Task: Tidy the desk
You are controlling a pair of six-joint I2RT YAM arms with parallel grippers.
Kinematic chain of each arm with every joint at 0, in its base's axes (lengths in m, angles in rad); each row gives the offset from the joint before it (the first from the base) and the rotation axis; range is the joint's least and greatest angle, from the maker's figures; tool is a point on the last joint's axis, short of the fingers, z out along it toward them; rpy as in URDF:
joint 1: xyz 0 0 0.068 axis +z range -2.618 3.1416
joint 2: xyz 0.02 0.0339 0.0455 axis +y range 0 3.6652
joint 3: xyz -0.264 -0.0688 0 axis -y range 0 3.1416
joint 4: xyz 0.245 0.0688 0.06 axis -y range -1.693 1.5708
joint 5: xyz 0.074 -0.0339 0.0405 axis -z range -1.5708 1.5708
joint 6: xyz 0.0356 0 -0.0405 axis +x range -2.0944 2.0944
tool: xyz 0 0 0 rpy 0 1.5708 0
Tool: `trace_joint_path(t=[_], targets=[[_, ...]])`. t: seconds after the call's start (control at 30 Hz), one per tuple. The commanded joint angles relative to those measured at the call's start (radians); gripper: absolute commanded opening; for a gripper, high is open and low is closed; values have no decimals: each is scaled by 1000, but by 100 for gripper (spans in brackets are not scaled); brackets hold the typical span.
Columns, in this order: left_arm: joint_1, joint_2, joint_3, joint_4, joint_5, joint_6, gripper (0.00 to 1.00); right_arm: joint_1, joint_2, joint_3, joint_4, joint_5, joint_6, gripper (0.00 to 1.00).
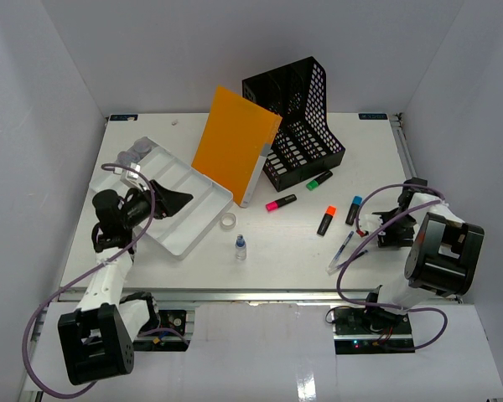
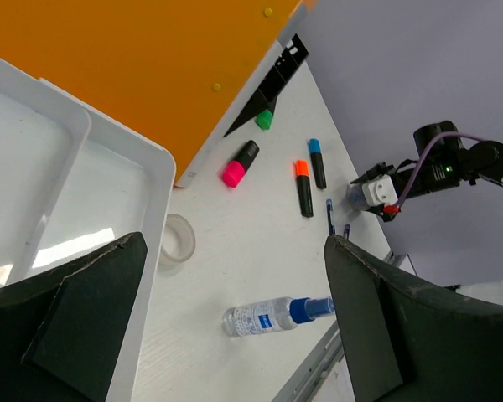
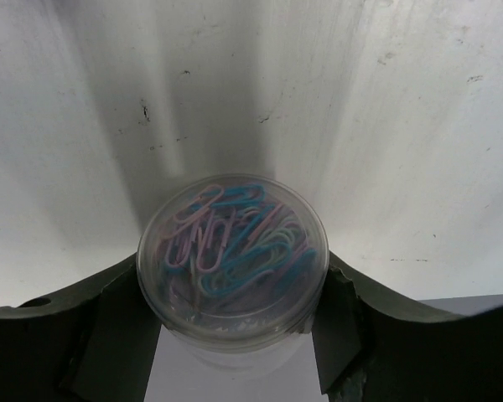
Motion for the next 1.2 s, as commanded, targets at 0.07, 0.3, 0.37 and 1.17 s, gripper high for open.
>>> trace_joint_path(t=[0.07, 0.3, 0.37, 1.17], targets=[[-111, -31, 16, 55, 33, 22, 98, -19, -16, 102, -17, -89, -56, 25], [-318, -45, -3, 201, -19, -69, 98, -16, -70, 376, -172, -411, 379, 16], [-396, -30, 20, 204, -99, -74, 98, -8, -85, 433, -233, -532, 495, 14], [-901, 486, 287, 592, -509, -444, 98, 388, -164, 431, -195, -1462, 1138, 11]])
